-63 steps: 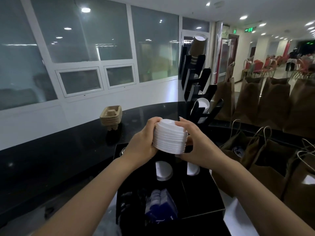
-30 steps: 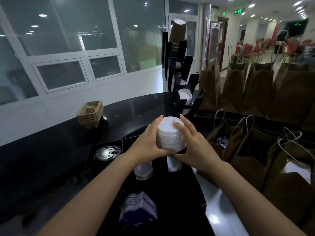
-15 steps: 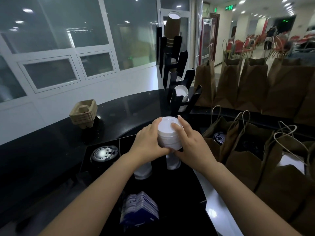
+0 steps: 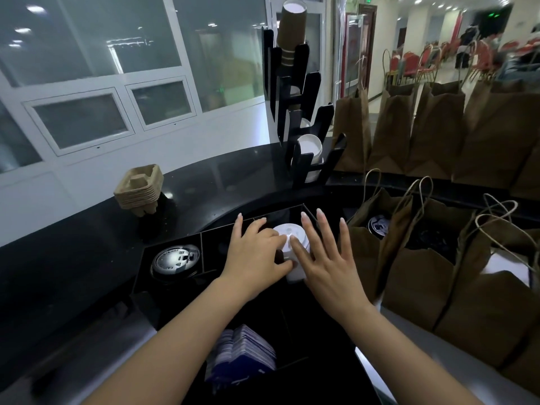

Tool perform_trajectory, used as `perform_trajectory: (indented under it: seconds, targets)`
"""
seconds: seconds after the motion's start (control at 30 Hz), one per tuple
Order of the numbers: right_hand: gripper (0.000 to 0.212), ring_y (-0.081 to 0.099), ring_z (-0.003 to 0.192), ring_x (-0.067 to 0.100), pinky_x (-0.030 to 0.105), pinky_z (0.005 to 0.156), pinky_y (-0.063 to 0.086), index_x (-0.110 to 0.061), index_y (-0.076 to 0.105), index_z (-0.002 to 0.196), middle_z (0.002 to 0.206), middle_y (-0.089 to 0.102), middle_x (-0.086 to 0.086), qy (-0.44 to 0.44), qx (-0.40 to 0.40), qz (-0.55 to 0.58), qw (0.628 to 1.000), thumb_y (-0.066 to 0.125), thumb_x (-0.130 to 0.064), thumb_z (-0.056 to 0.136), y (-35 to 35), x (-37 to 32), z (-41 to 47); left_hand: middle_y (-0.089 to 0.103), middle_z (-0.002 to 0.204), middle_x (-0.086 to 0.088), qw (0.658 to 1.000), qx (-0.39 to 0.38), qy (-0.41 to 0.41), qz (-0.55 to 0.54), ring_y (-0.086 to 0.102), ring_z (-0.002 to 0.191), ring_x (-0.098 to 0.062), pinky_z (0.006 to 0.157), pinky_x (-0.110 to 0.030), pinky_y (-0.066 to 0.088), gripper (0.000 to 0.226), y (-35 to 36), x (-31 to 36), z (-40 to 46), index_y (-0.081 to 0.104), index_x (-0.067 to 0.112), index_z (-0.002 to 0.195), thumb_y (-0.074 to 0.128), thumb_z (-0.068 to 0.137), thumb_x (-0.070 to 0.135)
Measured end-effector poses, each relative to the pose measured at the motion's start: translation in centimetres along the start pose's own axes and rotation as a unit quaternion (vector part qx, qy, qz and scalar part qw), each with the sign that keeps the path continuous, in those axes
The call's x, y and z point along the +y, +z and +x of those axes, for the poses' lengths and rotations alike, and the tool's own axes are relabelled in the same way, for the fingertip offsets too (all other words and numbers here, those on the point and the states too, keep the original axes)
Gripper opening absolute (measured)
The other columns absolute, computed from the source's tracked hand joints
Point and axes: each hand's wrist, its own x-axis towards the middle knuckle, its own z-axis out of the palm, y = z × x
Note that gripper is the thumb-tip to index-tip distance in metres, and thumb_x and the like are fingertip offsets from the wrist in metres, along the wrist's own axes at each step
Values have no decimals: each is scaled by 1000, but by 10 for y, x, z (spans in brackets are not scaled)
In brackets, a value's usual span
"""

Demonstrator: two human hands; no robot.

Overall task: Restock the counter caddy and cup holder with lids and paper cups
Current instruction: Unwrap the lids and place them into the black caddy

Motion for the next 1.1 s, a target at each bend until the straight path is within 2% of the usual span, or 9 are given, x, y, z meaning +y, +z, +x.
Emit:
perform_trajectory:
  seconds: [0.2, 0.37, 0.53, 0.63, 0.7, 0.8, 0.87, 1.0, 1.1]
  targets:
    - [80, 10, 146, 43, 63, 113, 13, -12, 50, 138, 156, 24, 20, -9, -47, 20, 999, 77, -43, 69, -1, 4, 1, 58, 127, 14, 999, -36, -2, 26, 27, 141, -17, 118, -50, -5, 39, -2, 3, 3, 63, 33, 116, 49, 86, 54]
    - [54, 13, 146, 40, 60, 112, 22, -17, 61, 125, 156, 28, 18, -42, -45, 53, 997, 68, -41, 77, 0, 12, 1, 56, 130, 12, 998, -42, -23, 42, 27, 141, -16, 116, -49, -8, 36, -1, 8, 3, 70, 31, 108, 47, 89, 51]
    - [44, 24, 143, 42, 56, 109, 29, -19, 66, 116, 150, 38, 19, -47, -23, 45, 998, 73, -28, 74, 4, 14, 2, 63, 115, 11, 996, -61, -37, 49, 26, 141, -16, 116, -50, -7, 32, -1, 10, 5, 70, 31, 101, 48, 87, 51]
    - [47, 23, 143, 42, 58, 110, 26, -19, 61, 126, 151, 36, 19, -56, -15, 44, 997, 62, -29, 80, 4, 15, 3, 64, 113, 10, 997, -64, -27, 36, 25, 143, -15, 117, -51, -7, 37, -3, 7, 7, 69, 31, 105, 45, 88, 53]
    - [54, 22, 143, 42, 59, 112, 22, -20, 51, 137, 151, 36, 19, -54, -20, 55, 997, 48, -31, 84, 2, 15, 4, 62, 121, 11, 998, -57, -22, 26, 18, 146, -14, 117, -51, -8, 42, -4, 6, 5, 67, 33, 112, 42, 88, 56]
    - [49, 26, 143, 38, 57, 114, 21, -19, 51, 136, 147, 43, 18, -35, -3, 101, 994, 43, -27, 88, -6, 14, 6, 51, 140, 10, 999, 26, -26, 0, 12, 148, -14, 118, -49, -4, 52, -4, 4, -3, 60, 32, 128, 43, 87, 58]
    - [42, 31, 141, 35, 53, 114, 23, -17, 57, 129, 141, 50, 16, -15, 28, 155, 987, 43, -24, 90, -13, 12, 11, 51, 141, 8, 996, 73, -45, -38, 20, 147, -14, 119, -46, 5, 59, -4, 1, -9, 57, 29, 132, 41, 84, 59]
    - [41, 39, 137, 31, 49, 111, 33, -13, 59, 127, 135, 56, 14, -6, 59, 262, 963, 40, -18, 91, -28, -2, 22, 66, 118, 5, 973, 178, -78, -122, 52, 123, -18, 108, -40, 36, 52, -18, -13, -33, 68, 22, 116, 45, 81, 53]
    - [35, 42, 135, 29, 44, 109, 38, -11, 63, 122, 131, 59, 11, -35, 83, 338, 937, 45, -14, 92, -41, -22, 32, 67, 99, 10, 949, 264, -130, -116, 56, 100, -13, 92, -27, 35, 40, -34, -25, -66, 65, 24, 116, 52, 83, 41]
